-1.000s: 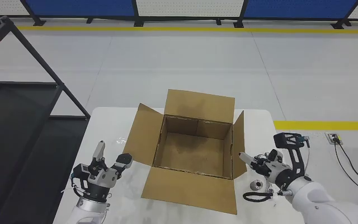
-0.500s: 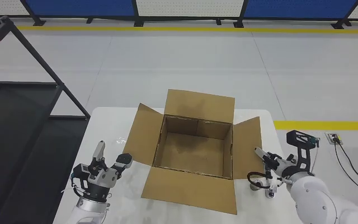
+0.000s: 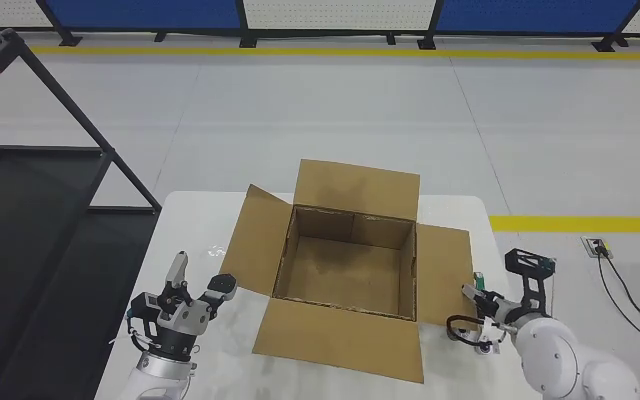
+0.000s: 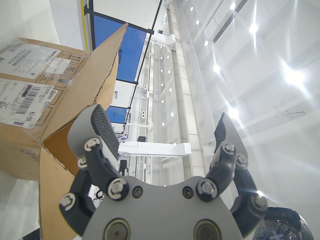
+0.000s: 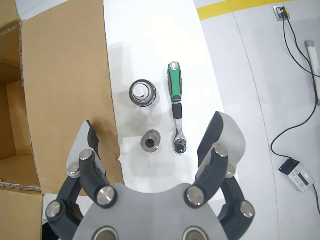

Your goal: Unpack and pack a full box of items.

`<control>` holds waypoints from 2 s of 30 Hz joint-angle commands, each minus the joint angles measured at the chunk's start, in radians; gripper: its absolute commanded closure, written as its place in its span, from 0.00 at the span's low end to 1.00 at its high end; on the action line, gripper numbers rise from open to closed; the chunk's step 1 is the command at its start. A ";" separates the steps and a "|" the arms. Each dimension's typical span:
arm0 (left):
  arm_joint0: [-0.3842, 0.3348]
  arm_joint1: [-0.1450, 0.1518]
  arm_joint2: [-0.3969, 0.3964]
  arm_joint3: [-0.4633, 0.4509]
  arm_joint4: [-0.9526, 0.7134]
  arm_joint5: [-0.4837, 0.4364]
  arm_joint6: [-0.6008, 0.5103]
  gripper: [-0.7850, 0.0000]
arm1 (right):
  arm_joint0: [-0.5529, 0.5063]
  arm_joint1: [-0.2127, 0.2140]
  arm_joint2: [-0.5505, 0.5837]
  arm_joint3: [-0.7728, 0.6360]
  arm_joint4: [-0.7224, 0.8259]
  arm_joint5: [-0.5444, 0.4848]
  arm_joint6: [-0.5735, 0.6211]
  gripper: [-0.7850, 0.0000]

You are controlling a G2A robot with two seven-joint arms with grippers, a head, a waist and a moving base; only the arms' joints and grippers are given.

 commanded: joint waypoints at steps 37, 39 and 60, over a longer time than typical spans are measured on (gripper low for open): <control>0.000 0.000 0.000 0.000 0.000 0.000 0.000 0.00 | -0.309 0.002 0.339 -0.022 0.394 -0.286 -0.094 0.00; 0.000 0.000 0.000 0.000 0.000 0.000 0.000 0.00 | -0.309 0.002 0.339 -0.022 0.394 -0.286 -0.094 0.00; 0.000 0.000 0.000 0.000 0.000 0.000 0.000 0.00 | -0.203 0.028 0.115 0.155 0.066 -0.634 -0.183 0.00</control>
